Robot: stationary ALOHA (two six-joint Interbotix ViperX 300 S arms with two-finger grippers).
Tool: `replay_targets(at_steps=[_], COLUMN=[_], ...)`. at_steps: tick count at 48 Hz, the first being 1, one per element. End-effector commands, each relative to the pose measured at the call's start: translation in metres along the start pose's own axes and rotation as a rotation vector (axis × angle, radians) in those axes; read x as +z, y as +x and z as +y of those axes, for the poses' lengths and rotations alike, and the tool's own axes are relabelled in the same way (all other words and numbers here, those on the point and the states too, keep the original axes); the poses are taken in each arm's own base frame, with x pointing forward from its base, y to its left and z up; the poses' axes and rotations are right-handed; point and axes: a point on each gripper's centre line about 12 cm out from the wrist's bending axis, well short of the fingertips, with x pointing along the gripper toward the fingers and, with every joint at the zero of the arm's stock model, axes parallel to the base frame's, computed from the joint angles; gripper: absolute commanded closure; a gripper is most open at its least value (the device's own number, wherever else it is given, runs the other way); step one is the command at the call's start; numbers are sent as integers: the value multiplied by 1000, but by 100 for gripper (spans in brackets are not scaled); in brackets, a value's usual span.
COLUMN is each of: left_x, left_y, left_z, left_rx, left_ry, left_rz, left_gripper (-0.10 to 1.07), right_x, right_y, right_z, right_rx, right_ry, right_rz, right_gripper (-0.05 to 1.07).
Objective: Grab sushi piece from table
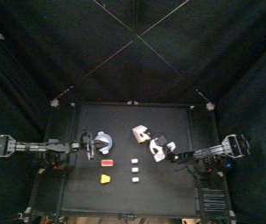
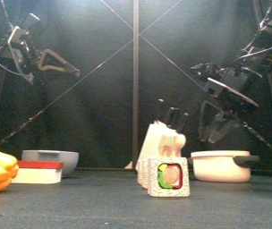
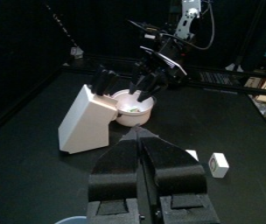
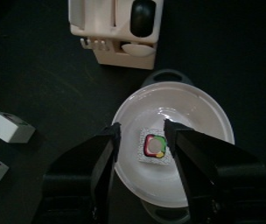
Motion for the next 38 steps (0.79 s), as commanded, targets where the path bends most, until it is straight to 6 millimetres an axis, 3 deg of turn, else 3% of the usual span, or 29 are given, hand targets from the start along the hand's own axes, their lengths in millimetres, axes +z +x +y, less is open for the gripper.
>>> replay_targets(at_steps=[1, 22, 38], left_x=[7, 6, 6], left_y=[2, 2, 2], left_z=[0, 0, 0], left_rx=[1, 1, 1], left_ry=[0, 0, 0], left_rz=[-25, -23, -23], left_gripper=[63, 63, 63], right_x=[9, 6, 0], right_y=[-5, -13, -3], right_z=[7, 36, 68], right_rx=[29, 199, 344], right_ry=[15, -88, -246], right_rz=[-20, -12, -1], right_gripper=[22, 22, 22])
